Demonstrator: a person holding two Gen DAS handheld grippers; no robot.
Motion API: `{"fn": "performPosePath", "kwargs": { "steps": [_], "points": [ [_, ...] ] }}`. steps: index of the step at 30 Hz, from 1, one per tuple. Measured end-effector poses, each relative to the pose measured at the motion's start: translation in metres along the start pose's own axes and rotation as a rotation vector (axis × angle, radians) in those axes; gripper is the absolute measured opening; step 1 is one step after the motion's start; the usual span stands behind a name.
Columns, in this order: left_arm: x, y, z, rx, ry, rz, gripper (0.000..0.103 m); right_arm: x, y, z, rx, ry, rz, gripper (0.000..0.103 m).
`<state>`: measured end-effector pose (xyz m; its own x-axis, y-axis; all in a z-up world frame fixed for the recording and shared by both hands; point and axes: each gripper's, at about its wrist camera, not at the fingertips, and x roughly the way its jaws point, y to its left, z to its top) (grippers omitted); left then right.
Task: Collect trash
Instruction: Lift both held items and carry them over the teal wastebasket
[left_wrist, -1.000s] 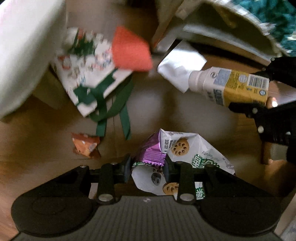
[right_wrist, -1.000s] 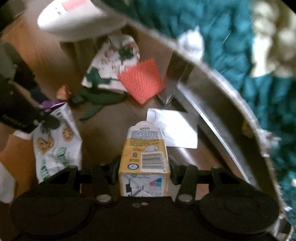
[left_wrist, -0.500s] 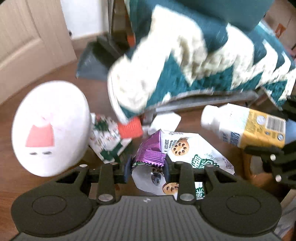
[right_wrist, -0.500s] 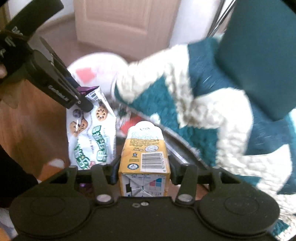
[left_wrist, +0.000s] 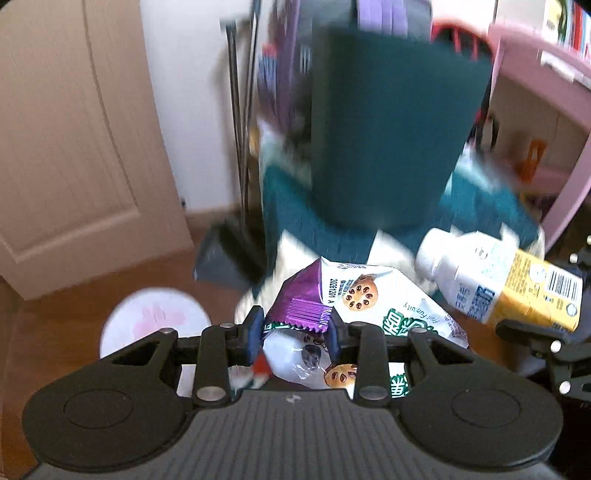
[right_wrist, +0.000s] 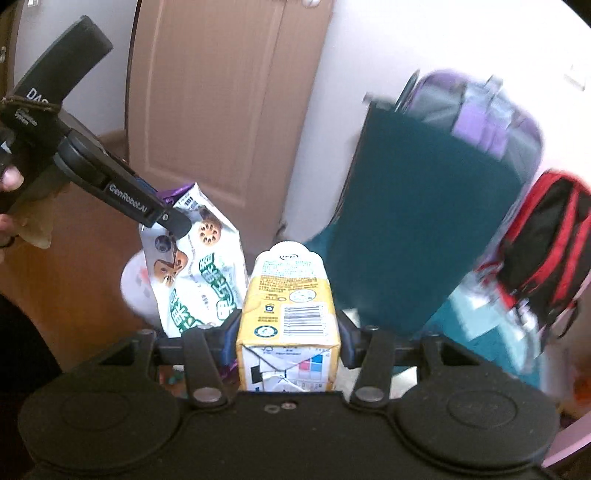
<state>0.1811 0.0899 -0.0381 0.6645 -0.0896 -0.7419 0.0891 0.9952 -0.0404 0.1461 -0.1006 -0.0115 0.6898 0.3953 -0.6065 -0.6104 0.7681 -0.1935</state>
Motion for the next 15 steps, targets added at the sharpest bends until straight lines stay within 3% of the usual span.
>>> {"fn": "performPosePath", "kwargs": {
  "steps": [6, 15],
  "points": [
    [-0.062, -0.019, 0.042, -0.03, -0.171, 0.032, 0.033, -0.049, -0.035, 0.032, 0.02, -0.111, -0.044, 0.049],
    [-0.109, -0.048, 0.105, -0.027, -0.314, 0.076, 0.033, -0.083, -0.085, 0.074, 0.031, -0.238, -0.134, 0.049]
  ]
}}
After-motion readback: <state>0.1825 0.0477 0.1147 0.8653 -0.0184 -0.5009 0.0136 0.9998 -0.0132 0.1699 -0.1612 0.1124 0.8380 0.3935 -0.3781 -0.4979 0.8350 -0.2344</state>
